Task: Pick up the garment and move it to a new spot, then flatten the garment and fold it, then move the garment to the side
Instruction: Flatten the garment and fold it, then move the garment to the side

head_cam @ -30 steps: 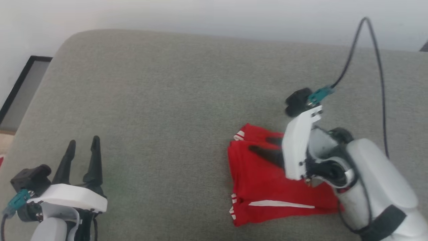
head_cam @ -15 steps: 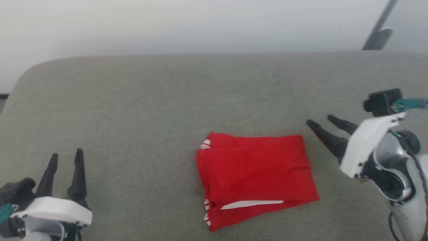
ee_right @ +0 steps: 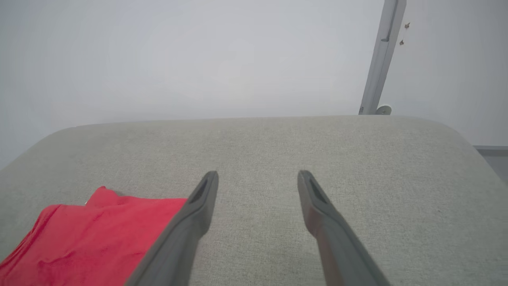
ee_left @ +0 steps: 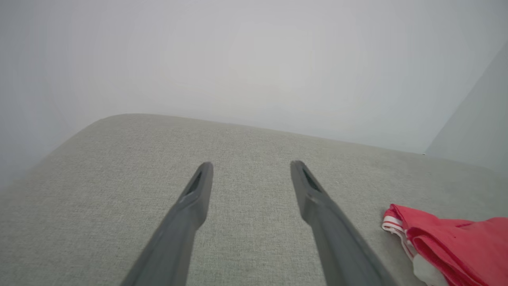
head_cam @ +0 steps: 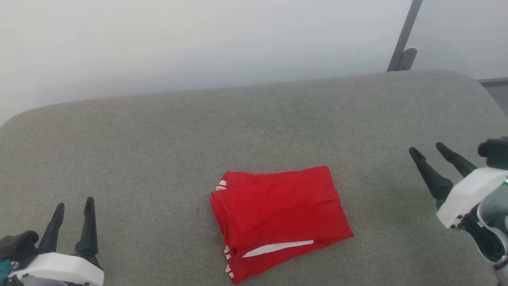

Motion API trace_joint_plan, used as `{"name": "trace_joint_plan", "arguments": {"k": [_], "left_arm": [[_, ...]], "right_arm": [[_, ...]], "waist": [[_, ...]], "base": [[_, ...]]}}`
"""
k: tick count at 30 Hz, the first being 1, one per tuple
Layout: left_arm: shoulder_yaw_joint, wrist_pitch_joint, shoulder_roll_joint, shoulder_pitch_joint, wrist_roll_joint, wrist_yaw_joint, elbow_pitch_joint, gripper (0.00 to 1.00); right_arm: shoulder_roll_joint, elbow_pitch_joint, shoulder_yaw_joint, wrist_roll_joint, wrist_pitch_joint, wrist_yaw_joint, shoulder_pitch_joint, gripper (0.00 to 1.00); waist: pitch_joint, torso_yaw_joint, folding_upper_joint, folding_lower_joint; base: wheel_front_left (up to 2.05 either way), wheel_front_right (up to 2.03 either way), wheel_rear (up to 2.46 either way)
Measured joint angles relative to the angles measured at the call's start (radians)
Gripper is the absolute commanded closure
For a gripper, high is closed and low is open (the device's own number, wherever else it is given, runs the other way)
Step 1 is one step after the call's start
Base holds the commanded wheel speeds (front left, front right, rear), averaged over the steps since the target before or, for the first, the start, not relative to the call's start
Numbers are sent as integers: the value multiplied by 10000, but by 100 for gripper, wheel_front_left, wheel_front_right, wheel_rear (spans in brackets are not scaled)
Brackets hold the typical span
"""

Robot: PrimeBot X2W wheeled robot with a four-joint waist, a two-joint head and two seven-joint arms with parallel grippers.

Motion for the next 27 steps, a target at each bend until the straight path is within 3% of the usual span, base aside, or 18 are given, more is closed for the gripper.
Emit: {"name": "trace_joint_plan", "arguments": {"k": [10, 27], "left_arm": [[65, 0, 17, 177, 82, 0, 109, 0], [194, 0, -4, 203, 82, 0, 196, 0]], "right_arm": [[-326, 880, 244, 366, -1670, 0, 390, 0], [-366, 1331, 297, 773, -2372, 0, 767, 0]], "waist": [[-294, 141, 0, 0], [-412, 118, 0, 0]], "base": [[0, 0, 0], [0, 0, 0]]}}
